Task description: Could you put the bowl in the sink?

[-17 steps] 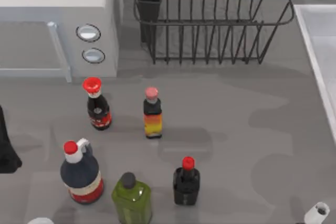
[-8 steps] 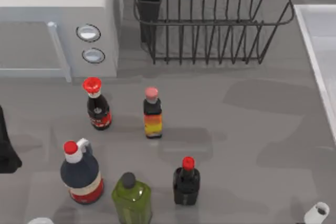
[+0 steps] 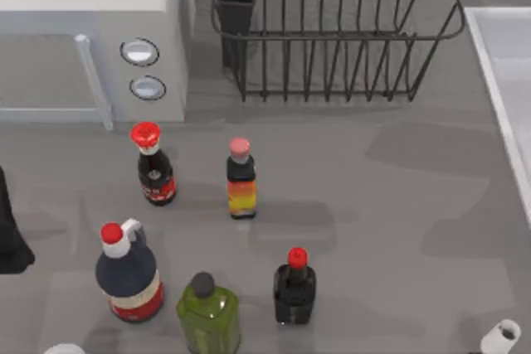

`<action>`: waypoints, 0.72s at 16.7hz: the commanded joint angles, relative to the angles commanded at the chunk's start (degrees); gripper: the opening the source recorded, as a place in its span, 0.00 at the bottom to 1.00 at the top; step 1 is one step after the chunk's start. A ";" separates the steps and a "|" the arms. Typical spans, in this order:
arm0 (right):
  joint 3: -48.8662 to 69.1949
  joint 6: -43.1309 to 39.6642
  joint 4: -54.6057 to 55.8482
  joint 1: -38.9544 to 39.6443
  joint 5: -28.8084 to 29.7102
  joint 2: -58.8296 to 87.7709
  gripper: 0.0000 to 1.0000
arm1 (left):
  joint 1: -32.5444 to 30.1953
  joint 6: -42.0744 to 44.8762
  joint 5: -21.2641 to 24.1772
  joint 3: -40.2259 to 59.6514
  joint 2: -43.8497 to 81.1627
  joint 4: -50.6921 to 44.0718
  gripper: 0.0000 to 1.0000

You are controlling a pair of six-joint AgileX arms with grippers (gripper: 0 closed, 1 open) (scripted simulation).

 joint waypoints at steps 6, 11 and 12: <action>-2.69 -0.20 22.64 -0.58 0.14 19.60 0.00 | 0.00 0.00 0.00 0.00 0.00 0.00 1.00; -5.32 -0.32 40.07 -0.26 0.39 33.88 0.00 | 0.00 0.00 0.00 0.00 0.00 0.00 1.00; -5.62 -0.32 41.80 -0.19 0.45 35.52 0.00 | 0.00 0.00 0.00 0.00 0.00 0.00 1.00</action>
